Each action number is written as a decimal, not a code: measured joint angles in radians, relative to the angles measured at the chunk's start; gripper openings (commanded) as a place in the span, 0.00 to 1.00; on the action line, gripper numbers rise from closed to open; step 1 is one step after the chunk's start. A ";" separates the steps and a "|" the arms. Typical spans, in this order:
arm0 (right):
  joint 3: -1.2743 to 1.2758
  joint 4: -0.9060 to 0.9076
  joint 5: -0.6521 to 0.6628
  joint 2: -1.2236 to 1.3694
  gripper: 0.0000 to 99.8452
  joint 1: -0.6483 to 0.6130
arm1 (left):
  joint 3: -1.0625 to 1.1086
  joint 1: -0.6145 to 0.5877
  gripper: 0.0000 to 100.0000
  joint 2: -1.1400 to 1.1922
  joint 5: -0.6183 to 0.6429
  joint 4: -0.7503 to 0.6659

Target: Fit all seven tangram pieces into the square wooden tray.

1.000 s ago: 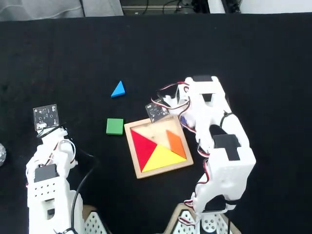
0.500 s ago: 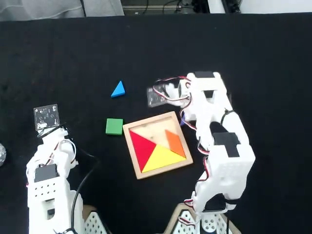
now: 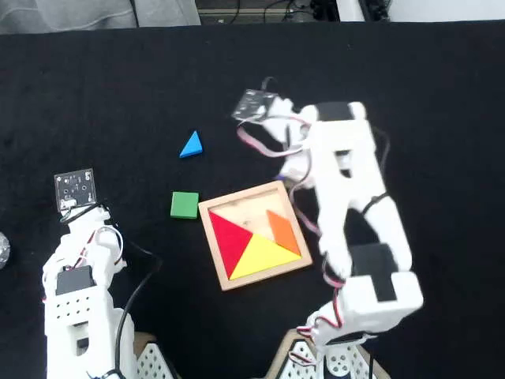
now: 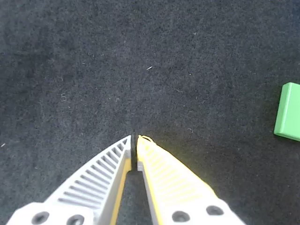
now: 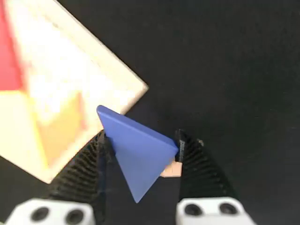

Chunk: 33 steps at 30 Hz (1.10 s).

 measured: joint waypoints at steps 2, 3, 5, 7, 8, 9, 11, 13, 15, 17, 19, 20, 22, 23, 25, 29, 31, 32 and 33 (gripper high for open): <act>0.071 -0.041 -0.094 -0.021 0.06 -0.051 | 0.000 0.000 0.03 0.000 0.000 0.000; 0.106 -0.071 -0.127 -0.029 0.06 -0.069 | 0.000 0.000 0.03 0.000 0.000 0.000; 0.172 -0.137 -0.180 -0.031 0.06 -0.091 | 0.000 0.000 0.03 0.000 0.000 0.000; 0.226 -0.209 -0.230 -0.031 0.06 -0.095 | 0.000 0.000 0.03 0.000 0.000 0.000; 0.249 -0.244 -0.258 -0.031 0.06 -0.095 | 0.000 0.000 0.03 0.000 0.000 0.000; 0.269 -0.276 -0.285 -0.031 0.06 -0.095 | 0.000 0.000 0.03 0.000 0.000 0.000; 0.301 -0.324 -0.322 -0.031 0.06 -0.094 | 0.000 0.000 0.03 0.000 0.000 0.000; 0.324 -0.347 -0.334 -0.031 0.06 -0.100 | 0.000 0.000 0.03 0.000 0.000 0.000; 0.336 -0.373 -0.338 -0.031 0.06 -0.104 | 0.000 0.000 0.03 0.000 0.000 0.000; 0.353 -0.402 -0.341 -0.031 0.06 -0.107 | 0.000 0.000 0.03 0.000 0.000 0.000; 0.373 -0.420 -0.342 -0.031 0.06 -0.109 | 0.000 0.000 0.03 0.000 0.000 0.000; 0.376 -0.423 -0.342 -0.031 0.06 -0.110 | 0.000 0.000 0.03 0.000 0.000 0.000; 0.382 -0.428 -0.345 -0.031 0.06 -0.112 | 0.000 0.000 0.03 0.000 0.000 0.000; 0.382 -0.428 -0.347 -0.031 0.06 -0.112 | 0.000 0.000 0.03 0.000 0.000 0.000; 0.382 -0.431 -0.347 -0.031 0.07 -0.112 | 0.000 0.000 0.03 0.000 0.000 0.000; 0.382 -0.431 -0.347 -0.031 0.12 -0.112 | 0.000 0.000 0.03 0.000 0.000 0.000; 0.382 -0.427 -0.347 -0.031 0.19 -0.112 | 0.000 0.000 0.03 0.000 0.000 0.000; 0.382 -0.420 -0.348 -0.031 0.22 -0.117 | 0.000 0.000 0.03 0.000 0.000 0.000; 0.382 -0.414 -0.348 -0.031 0.24 -0.126 | 0.000 0.000 0.03 0.000 0.000 0.000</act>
